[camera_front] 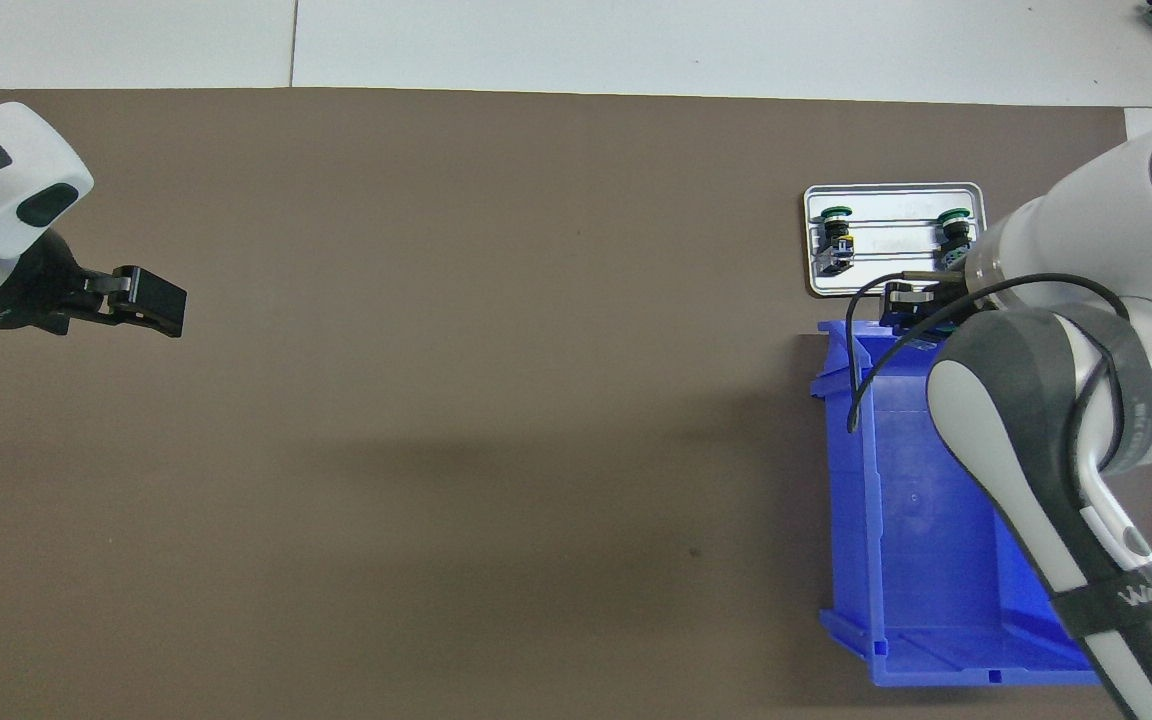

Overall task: Place and press button with both arms
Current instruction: 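Carry the button with the right gripper over the blue bin, then lower the button into the blue bin and open the right gripper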

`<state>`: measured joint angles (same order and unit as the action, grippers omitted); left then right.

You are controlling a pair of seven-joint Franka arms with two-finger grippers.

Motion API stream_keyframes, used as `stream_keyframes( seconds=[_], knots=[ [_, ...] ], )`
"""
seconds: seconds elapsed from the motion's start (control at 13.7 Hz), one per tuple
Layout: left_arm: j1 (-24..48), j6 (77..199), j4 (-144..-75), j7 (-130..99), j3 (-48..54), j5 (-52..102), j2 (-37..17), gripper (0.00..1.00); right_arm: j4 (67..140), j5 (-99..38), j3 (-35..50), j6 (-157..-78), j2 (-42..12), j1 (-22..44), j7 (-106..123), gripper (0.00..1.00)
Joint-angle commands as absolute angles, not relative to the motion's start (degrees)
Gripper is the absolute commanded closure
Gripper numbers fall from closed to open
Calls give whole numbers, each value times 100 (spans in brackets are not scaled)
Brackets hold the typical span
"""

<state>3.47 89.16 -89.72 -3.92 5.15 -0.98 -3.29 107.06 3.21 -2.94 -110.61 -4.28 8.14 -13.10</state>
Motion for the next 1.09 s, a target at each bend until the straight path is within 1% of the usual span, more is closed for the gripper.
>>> stream_keyframes(
  seconds=[0.0,0.15,0.36,0.51,0.66,0.73,0.87,0.95,1.02],
  knots=[
    [308,8982,-9185,-387,545,-193,-158,0,12265,255,-229,-12265,262,441,-618,100],
    [308,8982,-9185,-387,545,-193,-158,0,12795,246,-229,-12786,360,273,-440,100],
    [308,8982,-9185,-387,545,-202,-150,0,13322,237,-229,-13515,308,264,-439,100],
    [308,8982,-9185,-387,545,-193,-149,0,13552,229,-229,-13929,220,246,-387,100],
    [308,8982,-9185,-387,545,-193,-158,0,13693,220,-229,-14193,176,97,-238,100],
    [308,8982,-9185,-387,545,-193,-158,0,13711,211,-229,-14229,141,88,-185,98],
    [308,8982,-9185,-387,545,-193,-150,0,13728,193,-229,-14238,71,53,-185,79],
    [308,8982,-9185,-387,545,-193,-158,0,13737,115,-229,-14238,62,27,-176,72],
    [308,8982,-9185,-387,536,-193,-150,0,13746,79,-229,-14238,62,26,-176,69]
  ],
)
